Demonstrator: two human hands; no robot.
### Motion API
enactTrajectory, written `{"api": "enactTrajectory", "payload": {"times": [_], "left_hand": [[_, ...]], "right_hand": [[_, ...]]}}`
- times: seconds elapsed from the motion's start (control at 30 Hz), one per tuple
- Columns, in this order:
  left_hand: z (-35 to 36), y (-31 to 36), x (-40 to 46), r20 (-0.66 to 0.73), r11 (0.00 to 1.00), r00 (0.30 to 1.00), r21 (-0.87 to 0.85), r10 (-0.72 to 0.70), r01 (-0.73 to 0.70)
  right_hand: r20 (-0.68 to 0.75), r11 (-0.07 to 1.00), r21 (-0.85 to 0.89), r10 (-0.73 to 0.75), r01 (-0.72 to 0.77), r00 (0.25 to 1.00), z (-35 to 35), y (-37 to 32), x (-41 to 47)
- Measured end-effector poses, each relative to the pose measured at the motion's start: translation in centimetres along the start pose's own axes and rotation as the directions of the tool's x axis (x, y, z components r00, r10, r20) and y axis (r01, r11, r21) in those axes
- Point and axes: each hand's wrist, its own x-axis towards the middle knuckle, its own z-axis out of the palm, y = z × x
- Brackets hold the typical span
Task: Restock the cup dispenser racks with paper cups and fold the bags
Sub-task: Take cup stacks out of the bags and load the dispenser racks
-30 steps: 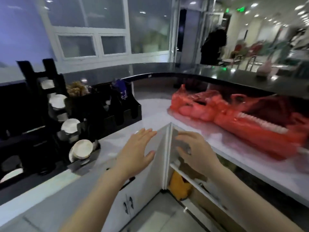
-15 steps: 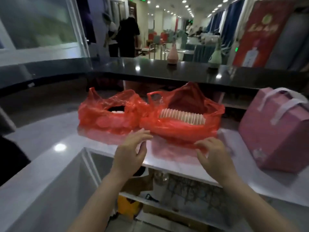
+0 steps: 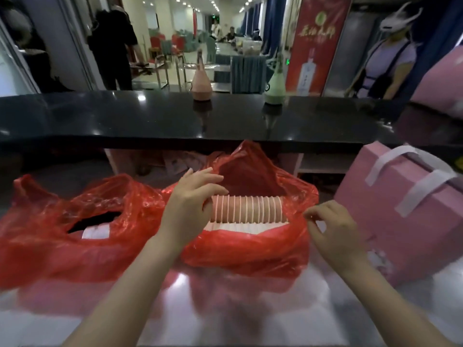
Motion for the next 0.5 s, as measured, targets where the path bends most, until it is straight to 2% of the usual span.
{"api": "enactTrajectory", "payload": {"times": [0.13,0.2,0.27,0.33,0.37,0.43,0.5], "left_hand": [[0.5,-2.1,1.5,0.023,0.995,0.996,0.054,0.085,-0.086],[1.3,-3.2,1.5,0.166,0.981,0.979,0.129,0.12,-0.142],[2.3,-4.5,1.1,0.425,0.957,0.905,0.261,0.004,-0.127],[3.0,-6.1,0.1,0.628,0.908,0.745,0.413,-0.225,-0.074],[3.2,-6.9,-0.6,0.665,0.889,0.686,0.454,-0.295,-0.057],[3.3,-8.4,-1.9,0.674,0.873,0.64,0.487,-0.369,-0.009],[2.9,-9.7,-2.9,0.674,0.845,0.593,0.534,-0.44,0.019]], "right_hand": [[-0.01,0.995,0.075,-0.058,0.058,0.998,2.1,-0.7,1.3],[0.022,0.984,0.104,-0.145,0.142,0.989,3.3,-1.0,2.1],[0.12,0.973,0.087,-0.224,0.215,0.967,4.6,-0.7,3.1],[0.295,0.975,-0.014,-0.209,0.223,0.932,5.6,0.4,3.8],[0.382,0.978,-0.071,-0.153,0.195,0.911,6.0,1.4,3.8],[0.506,0.983,-0.139,-0.032,0.118,0.862,6.3,3.4,3.0],[0.534,0.99,-0.133,0.026,0.054,0.845,6.1,5.3,2.1]]}}
